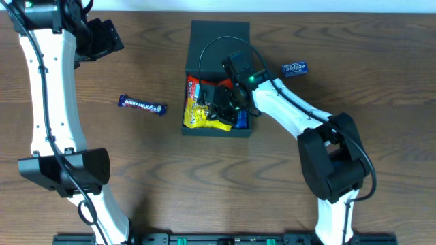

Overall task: Pack container
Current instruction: 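Push the yellow bag down into the box with the right gripper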

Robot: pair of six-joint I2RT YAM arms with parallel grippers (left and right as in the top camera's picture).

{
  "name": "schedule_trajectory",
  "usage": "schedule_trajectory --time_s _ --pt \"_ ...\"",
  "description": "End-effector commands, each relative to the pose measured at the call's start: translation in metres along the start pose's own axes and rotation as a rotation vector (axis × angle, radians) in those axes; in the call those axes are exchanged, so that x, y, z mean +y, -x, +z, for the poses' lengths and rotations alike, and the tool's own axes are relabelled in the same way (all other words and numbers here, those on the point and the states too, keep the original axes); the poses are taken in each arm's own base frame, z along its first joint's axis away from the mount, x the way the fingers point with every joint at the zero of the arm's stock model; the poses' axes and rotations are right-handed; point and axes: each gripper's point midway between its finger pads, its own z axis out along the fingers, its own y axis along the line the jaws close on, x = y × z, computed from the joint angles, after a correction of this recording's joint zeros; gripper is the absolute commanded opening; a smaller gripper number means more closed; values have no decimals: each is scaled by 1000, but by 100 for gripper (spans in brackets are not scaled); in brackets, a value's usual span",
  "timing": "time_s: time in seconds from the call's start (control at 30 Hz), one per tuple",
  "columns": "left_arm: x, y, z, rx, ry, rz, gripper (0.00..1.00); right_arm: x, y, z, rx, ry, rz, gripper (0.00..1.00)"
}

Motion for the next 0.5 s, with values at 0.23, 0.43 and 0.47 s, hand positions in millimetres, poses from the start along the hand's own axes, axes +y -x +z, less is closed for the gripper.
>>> schedule_trajectory --time_s 0.23,0.43,0.47 --pt "3 1 -8 -21 -1 1 95 -22 -47 24 205 -114 -7 1" --pt "3 1 -8 -22 0 1 95 -9 -27 5 165 -85 -9 1" --pt "4 2 -8 -24 1 1 95 -5 -19 -3 145 -82 -13 7"
